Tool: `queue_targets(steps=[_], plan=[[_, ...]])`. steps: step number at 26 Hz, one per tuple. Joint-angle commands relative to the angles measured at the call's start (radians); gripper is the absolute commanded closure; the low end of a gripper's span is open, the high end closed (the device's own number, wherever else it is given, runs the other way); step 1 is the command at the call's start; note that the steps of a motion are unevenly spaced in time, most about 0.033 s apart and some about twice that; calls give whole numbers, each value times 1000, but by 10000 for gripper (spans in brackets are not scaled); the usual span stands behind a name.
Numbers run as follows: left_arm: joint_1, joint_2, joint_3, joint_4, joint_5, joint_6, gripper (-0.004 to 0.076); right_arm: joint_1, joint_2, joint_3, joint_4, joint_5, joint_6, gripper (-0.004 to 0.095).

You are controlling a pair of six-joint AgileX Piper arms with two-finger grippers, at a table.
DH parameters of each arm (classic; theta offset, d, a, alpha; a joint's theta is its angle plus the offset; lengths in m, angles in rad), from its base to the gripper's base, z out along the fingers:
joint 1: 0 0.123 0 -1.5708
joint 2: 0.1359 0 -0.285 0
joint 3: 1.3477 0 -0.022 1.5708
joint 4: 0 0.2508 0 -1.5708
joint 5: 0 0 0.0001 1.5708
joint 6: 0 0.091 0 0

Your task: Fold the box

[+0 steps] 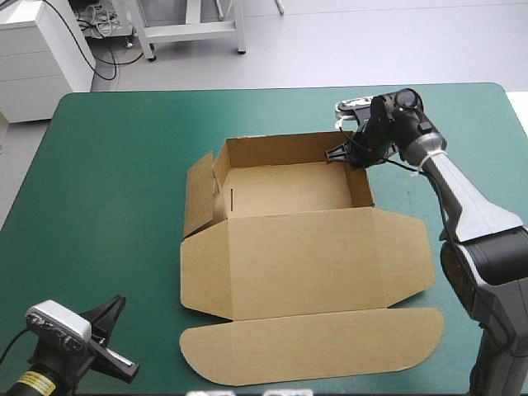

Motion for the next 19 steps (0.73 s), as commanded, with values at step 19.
queue_targets(steps=[19], plan=[[-2, 15, -24, 28, -60, -6, 731, 1, -338, -122, -8, 45, -38, 316]])
